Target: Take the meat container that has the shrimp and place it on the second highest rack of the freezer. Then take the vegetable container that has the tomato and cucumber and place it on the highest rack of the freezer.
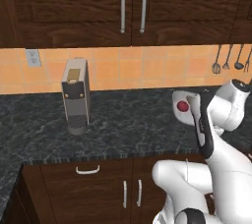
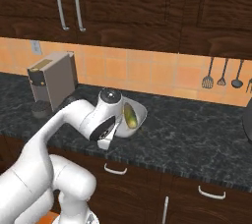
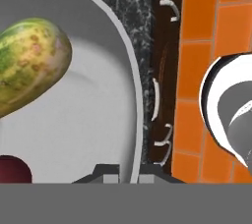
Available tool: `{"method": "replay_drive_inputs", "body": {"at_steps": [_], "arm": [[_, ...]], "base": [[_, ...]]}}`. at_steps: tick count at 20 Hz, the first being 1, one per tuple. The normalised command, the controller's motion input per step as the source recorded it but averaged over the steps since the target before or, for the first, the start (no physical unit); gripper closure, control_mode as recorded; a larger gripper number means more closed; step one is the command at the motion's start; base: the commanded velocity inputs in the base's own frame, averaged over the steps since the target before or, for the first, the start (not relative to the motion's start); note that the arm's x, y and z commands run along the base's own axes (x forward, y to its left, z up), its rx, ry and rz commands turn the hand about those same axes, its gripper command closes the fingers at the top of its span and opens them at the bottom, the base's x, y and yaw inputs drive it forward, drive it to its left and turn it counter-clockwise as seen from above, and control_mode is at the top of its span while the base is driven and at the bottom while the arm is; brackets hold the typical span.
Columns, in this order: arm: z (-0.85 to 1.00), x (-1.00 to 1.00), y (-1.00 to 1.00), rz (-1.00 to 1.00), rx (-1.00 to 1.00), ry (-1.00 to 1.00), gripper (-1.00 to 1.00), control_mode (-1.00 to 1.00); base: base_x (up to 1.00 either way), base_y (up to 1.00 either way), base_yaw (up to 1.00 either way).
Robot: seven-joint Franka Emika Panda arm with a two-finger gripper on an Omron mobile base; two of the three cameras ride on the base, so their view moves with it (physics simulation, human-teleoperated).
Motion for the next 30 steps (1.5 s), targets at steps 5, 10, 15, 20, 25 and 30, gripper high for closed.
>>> {"method": "replay_drive_inputs", "body": {"at_steps": [5,10,15,20,25,30], "arm": [[0.89,-0.65,0.03,0.0,-0.11,-0.07,1.0,-1.0],[0.59,-0.54,0.03,0.01,-0.15,-0.07,1.0,-1.0],[0.54,-0.73,0.06,0.05,0.0,-0.23,1.0,-1.0],[0.36,-0.78,0.11,0.0,-0.01,-0.12,1.0,-1.0],[0.06,-0.2,0.03,0.0,-0.01,-0.03,1.0,1.0],[0.0,0.0,0.0,0.0,0.0,0.0,1.0,1.0]], "base": [[0.0,0.0,0.0],[0.0,0.0,0.0],[0.0,0.0,0.0],[0.0,0.0,0.0],[-0.69,0.11,0.0],[-0.66,-0.09,-0.5]]}}
